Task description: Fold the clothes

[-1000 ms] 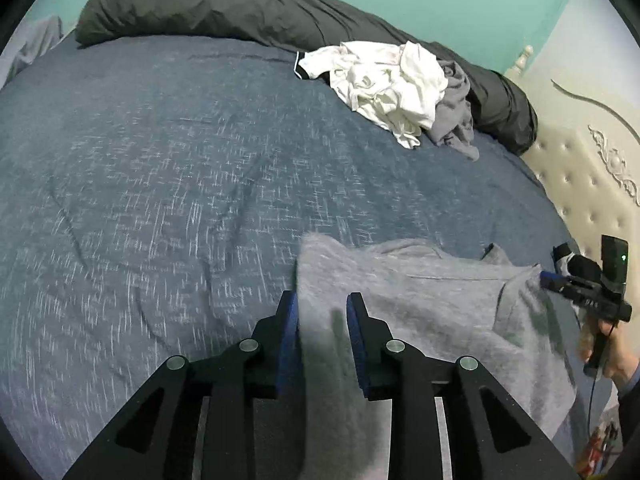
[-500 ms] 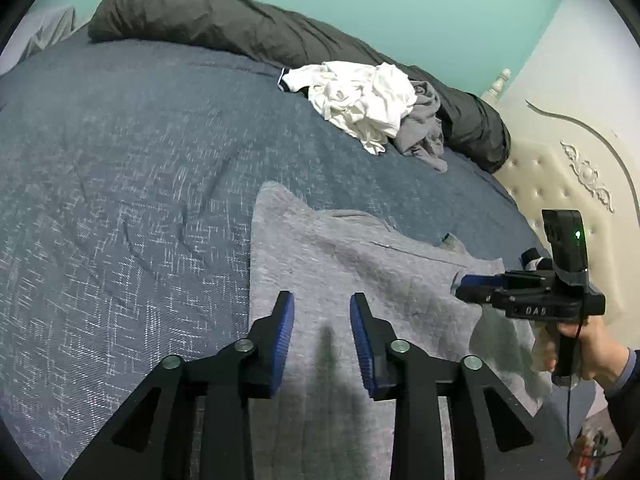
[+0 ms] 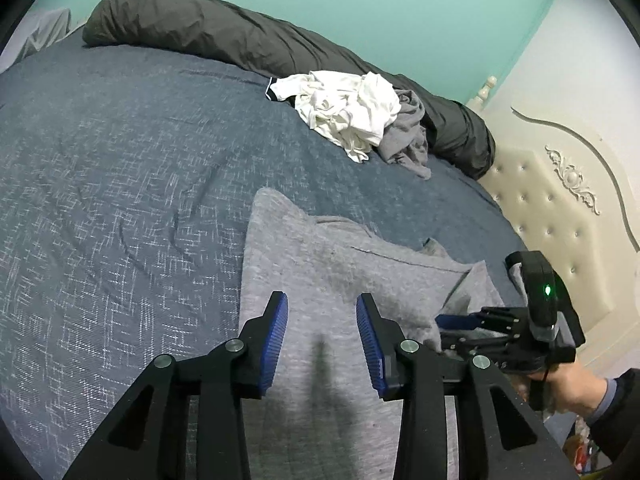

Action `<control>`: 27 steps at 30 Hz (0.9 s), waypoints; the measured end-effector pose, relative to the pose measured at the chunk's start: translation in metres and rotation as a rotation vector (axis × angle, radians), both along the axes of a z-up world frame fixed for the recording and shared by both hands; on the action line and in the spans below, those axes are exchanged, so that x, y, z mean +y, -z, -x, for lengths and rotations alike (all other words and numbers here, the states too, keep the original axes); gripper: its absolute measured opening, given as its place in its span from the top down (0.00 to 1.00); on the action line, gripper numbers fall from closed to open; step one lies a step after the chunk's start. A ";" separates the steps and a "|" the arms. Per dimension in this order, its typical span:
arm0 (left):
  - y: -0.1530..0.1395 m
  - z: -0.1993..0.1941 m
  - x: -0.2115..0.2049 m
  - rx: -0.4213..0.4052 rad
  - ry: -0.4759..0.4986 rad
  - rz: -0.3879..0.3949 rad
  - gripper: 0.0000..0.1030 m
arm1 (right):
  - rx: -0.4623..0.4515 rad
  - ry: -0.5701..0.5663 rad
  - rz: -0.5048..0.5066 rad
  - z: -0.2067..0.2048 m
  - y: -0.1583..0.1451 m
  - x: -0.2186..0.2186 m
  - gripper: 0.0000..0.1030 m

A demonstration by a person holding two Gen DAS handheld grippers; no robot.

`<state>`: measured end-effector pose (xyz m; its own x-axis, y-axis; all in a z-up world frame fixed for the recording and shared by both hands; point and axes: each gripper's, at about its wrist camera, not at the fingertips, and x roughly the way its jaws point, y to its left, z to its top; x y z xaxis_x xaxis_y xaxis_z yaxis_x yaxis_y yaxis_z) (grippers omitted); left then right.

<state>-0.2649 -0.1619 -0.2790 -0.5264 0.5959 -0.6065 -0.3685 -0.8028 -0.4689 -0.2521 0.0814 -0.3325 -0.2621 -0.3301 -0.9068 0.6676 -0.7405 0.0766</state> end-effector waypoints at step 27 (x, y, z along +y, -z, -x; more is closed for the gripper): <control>0.000 0.000 -0.004 -0.001 -0.006 -0.054 0.54 | 0.034 -0.157 -0.002 -0.005 0.002 -0.010 0.63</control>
